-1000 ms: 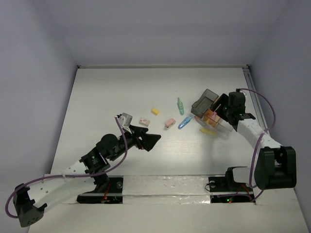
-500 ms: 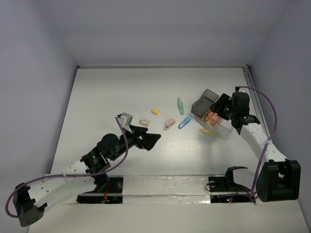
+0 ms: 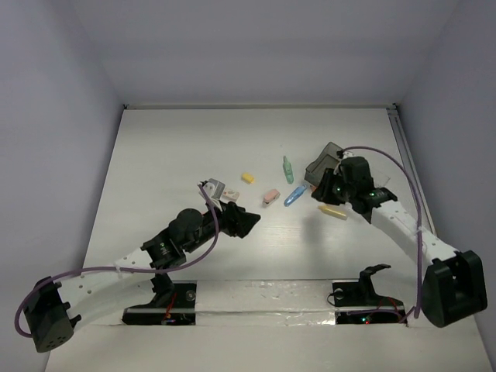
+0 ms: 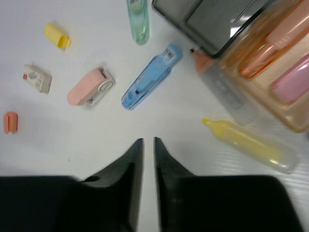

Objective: Sort the stationery into containers
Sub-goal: Pick up the pen from the center of the board.

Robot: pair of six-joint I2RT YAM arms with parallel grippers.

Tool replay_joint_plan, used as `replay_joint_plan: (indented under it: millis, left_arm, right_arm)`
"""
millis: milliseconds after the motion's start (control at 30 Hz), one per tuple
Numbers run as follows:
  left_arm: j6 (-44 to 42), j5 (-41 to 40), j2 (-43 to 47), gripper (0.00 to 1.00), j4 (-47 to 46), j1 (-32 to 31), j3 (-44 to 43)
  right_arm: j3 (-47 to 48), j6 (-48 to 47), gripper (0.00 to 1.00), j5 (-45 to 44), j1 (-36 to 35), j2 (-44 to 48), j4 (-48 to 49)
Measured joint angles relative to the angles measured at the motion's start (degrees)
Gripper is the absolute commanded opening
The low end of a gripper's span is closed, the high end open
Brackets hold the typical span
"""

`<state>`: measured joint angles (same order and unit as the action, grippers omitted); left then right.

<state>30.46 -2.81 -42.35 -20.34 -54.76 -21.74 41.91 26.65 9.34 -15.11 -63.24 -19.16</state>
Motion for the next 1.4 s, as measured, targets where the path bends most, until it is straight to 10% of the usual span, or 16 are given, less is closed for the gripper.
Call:
replay_joint_plan:
  millis: [133,300,800,933,1267,1400]
  left_arm:
    - [0.09,0.00,-0.22,0.61,-0.74,0.00,-0.02]
    - [0.39,-0.04,-0.22,0.61,-0.85,0.00,-0.02]
    - [0.57,-0.50,0.39,0.62,-0.76,0.00,-0.02]
    - [0.68,-0.68,0.85,0.62,-0.52,0.00,-0.02]
    - [0.70,-1.55,2.71,0.62,0.90,0.00,-0.02]
    - [0.94,-1.75,2.80,0.62,1.27,0.00,-0.02]
  right_arm:
    - [0.02,0.79,0.73,-2.08,-6.14,-6.12,1.36]
    - [0.66,2.38,0.80,-5.38,-10.01,-13.62,5.01]
    - [9.84,5.09,0.65,-16.85,-13.62,-30.73,10.23]
    - [12.76,4.96,0.44,-19.67,-14.99,-33.94,10.10]
    - [13.70,4.20,0.45,-24.63,-18.29,-35.65,7.65]
    - [12.59,3.10,0.23,-25.22,-18.36,-34.84,7.82]
